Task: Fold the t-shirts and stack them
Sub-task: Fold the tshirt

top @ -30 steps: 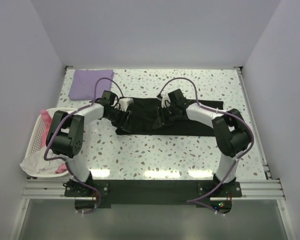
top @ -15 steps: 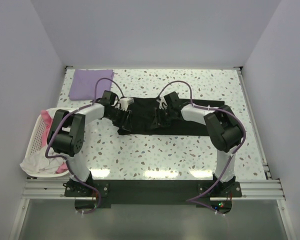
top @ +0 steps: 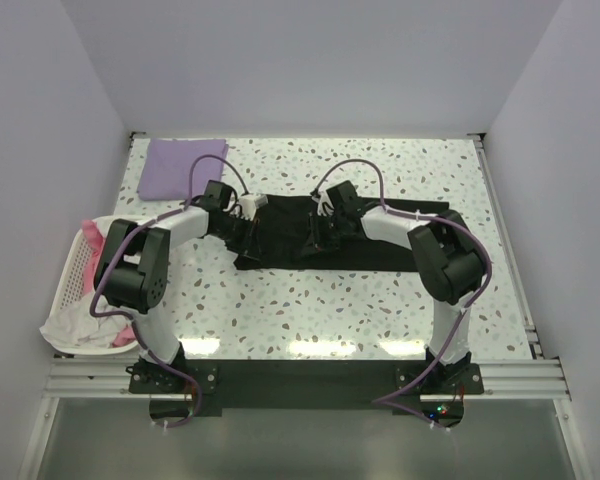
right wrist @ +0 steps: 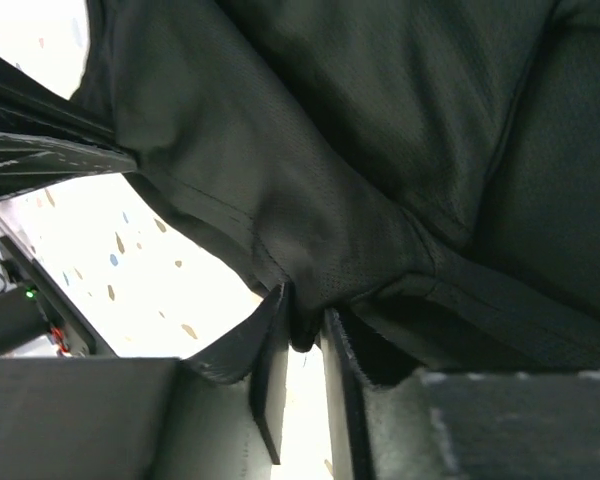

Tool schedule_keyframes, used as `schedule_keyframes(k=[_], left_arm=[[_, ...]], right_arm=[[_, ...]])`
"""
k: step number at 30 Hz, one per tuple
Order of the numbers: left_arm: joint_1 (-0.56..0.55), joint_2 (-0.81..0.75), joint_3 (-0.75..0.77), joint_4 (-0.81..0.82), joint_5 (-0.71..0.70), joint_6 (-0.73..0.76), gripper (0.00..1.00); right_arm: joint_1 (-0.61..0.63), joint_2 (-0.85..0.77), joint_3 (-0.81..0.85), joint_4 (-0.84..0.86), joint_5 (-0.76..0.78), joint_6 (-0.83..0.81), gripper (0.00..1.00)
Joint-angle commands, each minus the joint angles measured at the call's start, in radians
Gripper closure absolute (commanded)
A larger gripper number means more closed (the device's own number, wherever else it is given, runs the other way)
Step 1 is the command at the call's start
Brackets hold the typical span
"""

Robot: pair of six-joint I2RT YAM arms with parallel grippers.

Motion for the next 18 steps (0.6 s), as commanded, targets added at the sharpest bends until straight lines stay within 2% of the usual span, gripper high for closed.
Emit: schedule_keyframes(k=[1,3,9,14,18], left_arm=[[0.005,-0.044,0.006,0.044,0.011,-0.002,0.94],[0.004,-0.047,0.008,0.05,0.01,-0.002,1.0],[0.004,-0.062,0.033,0.069,0.013,0.004,1.0],[0.004,-0.044,0.089,0.07,0.019,0.004,1.0],[0.004,-0.024,0.143,0.072,0.019,0.002,1.0]], right_arm=[[0.002,-0.011,0.051,0.008,0.003,0.008,0.8],[0.002,-0.008,0.061,0.003,0.003,0.008,0.83],[-0.021,0.001,0.094,-0.003,0.006,0.0,0.94],[-0.053,0.02,0.133,-0.003,-0.002,0.005,0.95],[-0.073,0.037,0.165,0.003,-0.013,0.012,0.92]])
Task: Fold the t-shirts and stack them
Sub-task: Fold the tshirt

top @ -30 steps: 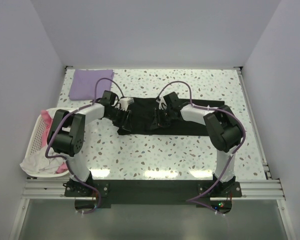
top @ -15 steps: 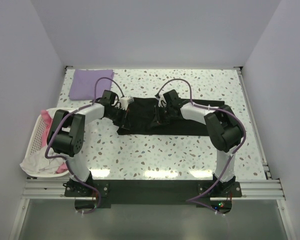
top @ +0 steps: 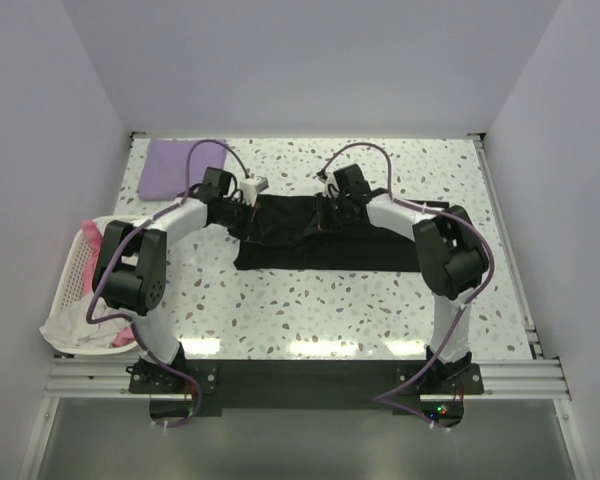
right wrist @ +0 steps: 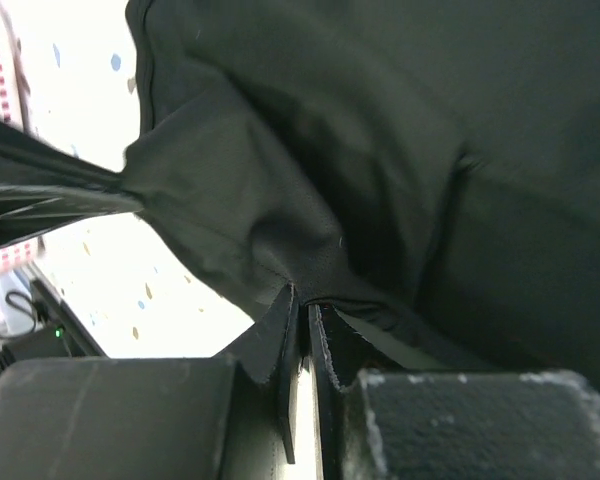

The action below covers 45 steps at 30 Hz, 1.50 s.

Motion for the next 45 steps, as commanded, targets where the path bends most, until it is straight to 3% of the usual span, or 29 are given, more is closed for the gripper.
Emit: schedule_keyframes(k=[1,11,25,27,30,35,39,45], left_arm=[[0.004,-0.003,0.089,0.053,0.013,0.003,1.0],[0.011,0.103,0.18,0.062,-0.01,-0.001,1.0],[0.019,0.126,0.062,0.056,-0.044,-0.028,1.0],[0.019,0.117,0.059,0.042,-0.044,-0.028,0.9],[0.02,0.075,0.069,0.028,-0.04,-0.006,0.75],[0.02,-0.072,0.079,0.031,-0.076,0.044,0.63],[-0.006,-0.113,0.117,-0.048,-0.162,0.139,0.6],[-0.18,-0.112,0.077,-0.137,-0.331,0.193,0.62]], right_arm=[[-0.019,0.019,0.057,0.011,-0.015,0.013,0.92],[-0.052,0.095,0.12,0.001,-0.043,0.017,0.88],[-0.053,0.069,0.057,-0.056,-0.014,-0.036,0.87],[-0.055,0.058,0.063,-0.079,-0.007,-0.052,0.83],[-0.059,0.038,0.091,-0.142,-0.004,-0.081,0.7],[-0.096,-0.039,0.183,-0.306,-0.044,-0.203,0.49],[-0.131,-0.079,0.304,-0.539,-0.037,-0.398,0.47],[-0.216,-0.1,0.339,-0.739,0.123,-0.693,0.44]])
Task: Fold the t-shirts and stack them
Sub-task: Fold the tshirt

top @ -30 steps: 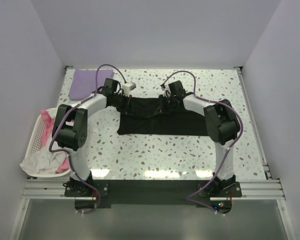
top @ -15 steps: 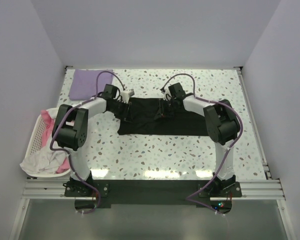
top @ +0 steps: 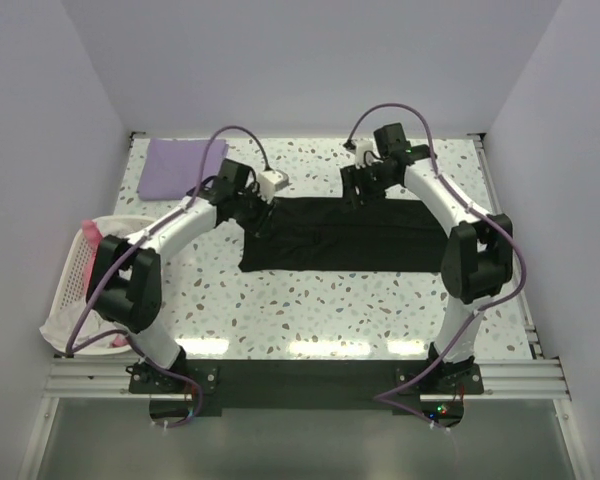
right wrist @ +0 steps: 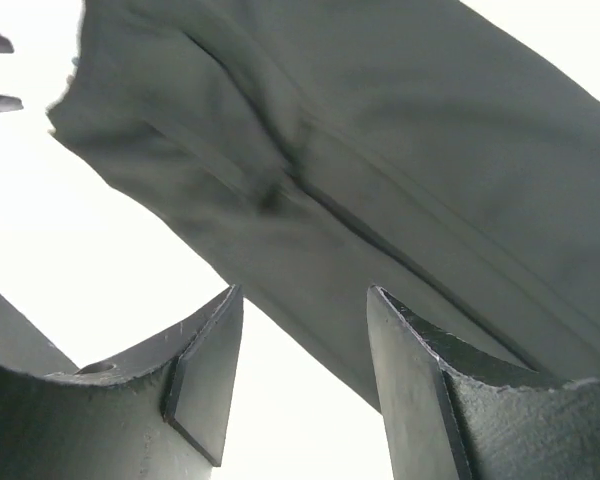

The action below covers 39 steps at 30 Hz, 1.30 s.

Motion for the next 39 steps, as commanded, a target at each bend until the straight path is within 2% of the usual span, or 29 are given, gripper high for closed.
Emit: schedule_keyframes(k=[1,7,11,14,19,22,23,26,27,29,31,32,35,39], left_arm=[[-0.123,0.014,-0.032,-0.083,-0.122,0.054,0.62],[-0.165,0.113,-0.019,-0.072,-0.22,0.042,0.64],[-0.166,0.181,-0.001,-0.067,-0.263,0.06,0.64],[-0.166,0.252,0.028,-0.077,-0.298,0.079,0.64],[-0.15,0.418,0.163,-0.084,-0.364,0.138,0.65],[-0.082,0.578,0.362,-0.103,-0.416,0.195,0.67],[-0.059,0.623,0.533,-0.116,-0.421,0.207,0.67],[0.033,0.765,0.822,-0.159,-0.314,0.195,0.67],[0.06,0.793,0.972,-0.169,-0.206,0.177,0.65],[0.071,0.77,1.028,-0.128,-0.119,0.163,0.59],[0.071,0.656,0.937,-0.007,-0.049,0.152,0.54],[0.071,0.608,0.821,0.041,-0.03,0.132,0.53],[0.071,0.441,0.668,0.155,-0.004,0.1,0.49],[0.073,0.289,0.496,0.129,0.045,0.059,0.49]], right_arm=[[-0.057,-0.035,0.012,-0.198,0.107,-0.246,0.44],[-0.22,0.005,0.09,-0.33,0.188,-0.38,0.44],[-0.28,-0.016,0.062,-0.342,0.247,-0.464,0.44],[-0.3,-0.026,0.035,-0.35,0.291,-0.526,0.44],[-0.3,-0.056,-0.005,-0.357,0.317,-0.604,0.44],[-0.3,-0.073,-0.042,-0.359,0.32,-0.647,0.44],[-0.3,-0.078,-0.065,-0.357,0.32,-0.657,0.44],[-0.3,-0.086,-0.123,-0.357,0.303,-0.682,0.45],[-0.295,-0.089,-0.137,-0.353,0.298,-0.69,0.46],[-0.273,-0.095,-0.191,-0.313,0.304,-0.696,0.47],[-0.251,-0.098,-0.223,-0.281,0.311,-0.696,0.49],[-0.227,-0.095,-0.249,-0.249,0.315,-0.694,0.5],[-0.171,-0.084,-0.295,-0.191,0.338,-0.684,0.55],[-0.124,-0.037,-0.344,-0.126,0.393,-0.685,0.63]])
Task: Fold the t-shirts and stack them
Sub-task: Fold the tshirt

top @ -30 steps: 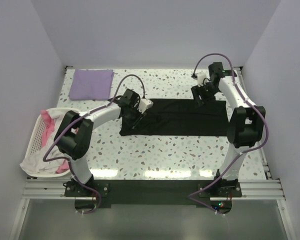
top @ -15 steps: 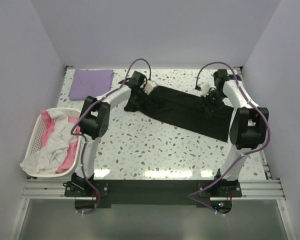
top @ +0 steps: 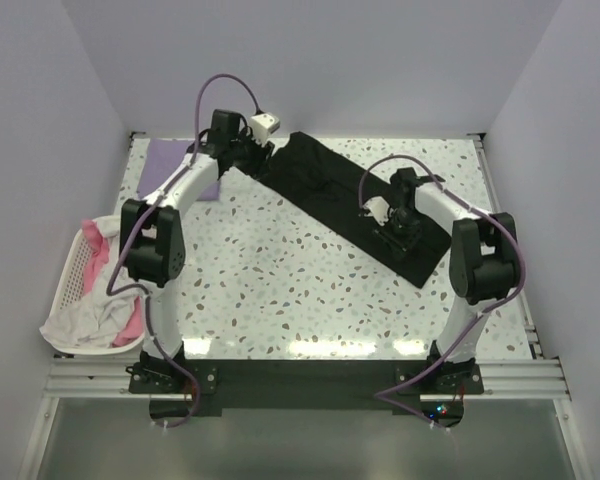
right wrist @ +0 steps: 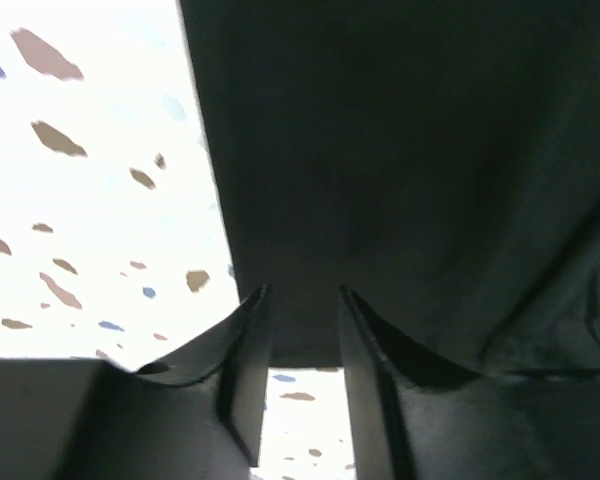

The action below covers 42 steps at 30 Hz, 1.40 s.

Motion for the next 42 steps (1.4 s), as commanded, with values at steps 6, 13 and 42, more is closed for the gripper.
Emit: schedule_keyframes(k=[6,13,42], left_arm=[[-0.019,-0.344,-0.313,0.095,0.13,-0.083,0.49],[-0.018,-0.444,-0.425,0.076,0.128,-0.098,0.49],[-0.074,-0.259,-0.441,0.021,0.195,-0.183,0.53]], right_arm=[[0.051,0.073,-0.044,0.068,0.069,-0.016,0.7],[0.123,0.102,-0.1,0.018,0.003,-0.001,0.75],[0.326,-0.071,0.163,-0.181,-0.259,0.197,0.67]])
